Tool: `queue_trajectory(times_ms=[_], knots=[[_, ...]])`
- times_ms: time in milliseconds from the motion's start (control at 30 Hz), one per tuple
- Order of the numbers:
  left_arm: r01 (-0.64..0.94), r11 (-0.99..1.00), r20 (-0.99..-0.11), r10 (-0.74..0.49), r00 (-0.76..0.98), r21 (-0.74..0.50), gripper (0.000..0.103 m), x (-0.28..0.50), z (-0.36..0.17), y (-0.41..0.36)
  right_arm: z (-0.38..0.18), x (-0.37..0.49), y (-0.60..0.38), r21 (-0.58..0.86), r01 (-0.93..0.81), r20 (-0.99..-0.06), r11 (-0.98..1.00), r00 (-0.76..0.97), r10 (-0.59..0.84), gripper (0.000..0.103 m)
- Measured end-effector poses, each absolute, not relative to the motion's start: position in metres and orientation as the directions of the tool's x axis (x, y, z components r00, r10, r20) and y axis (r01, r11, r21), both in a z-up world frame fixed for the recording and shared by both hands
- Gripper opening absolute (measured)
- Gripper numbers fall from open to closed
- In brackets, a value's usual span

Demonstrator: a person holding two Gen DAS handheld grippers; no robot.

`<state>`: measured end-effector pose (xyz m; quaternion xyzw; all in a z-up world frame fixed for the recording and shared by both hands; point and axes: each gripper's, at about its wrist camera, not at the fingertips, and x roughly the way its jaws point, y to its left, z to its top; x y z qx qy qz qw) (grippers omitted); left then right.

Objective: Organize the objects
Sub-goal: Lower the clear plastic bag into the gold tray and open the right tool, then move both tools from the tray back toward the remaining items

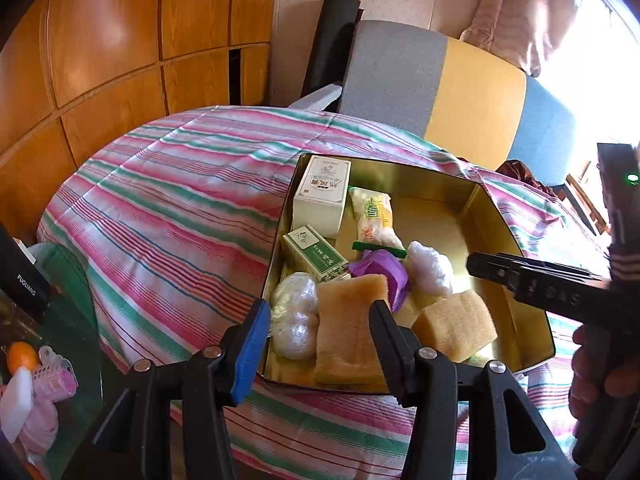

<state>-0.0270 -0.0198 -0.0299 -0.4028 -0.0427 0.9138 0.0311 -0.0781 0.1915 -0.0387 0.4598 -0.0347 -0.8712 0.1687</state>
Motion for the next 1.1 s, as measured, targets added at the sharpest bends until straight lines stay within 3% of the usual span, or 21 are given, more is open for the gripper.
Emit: queue_trajectory(times_ms=[667, 867, 1100], knots=[[-0.163, -0.985, -0.723, 0.150, -0.675, -0.052, 0.059, -0.008, -0.016, 0.033, 0.002, -0.018, 0.322, 0.122, 0.081, -0.741, -0.989, -0.656, -0.145, 0.046], [-0.236, -0.971, -0.727, 0.197, -0.658, -0.049, 0.060, -0.007, -0.017, 0.060, 0.015, -0.006, 0.419, 0.114, -0.131, -0.727, -0.985, -0.687, 0.007, 0.046], [-0.314, -0.948, -0.734, 0.244, -0.634, -0.044, 0.060, -0.006, -0.015, 0.092, 0.009, 0.029, 0.560, 0.178, -0.544, -0.687, -0.820, -0.665, 0.293, 0.047]])
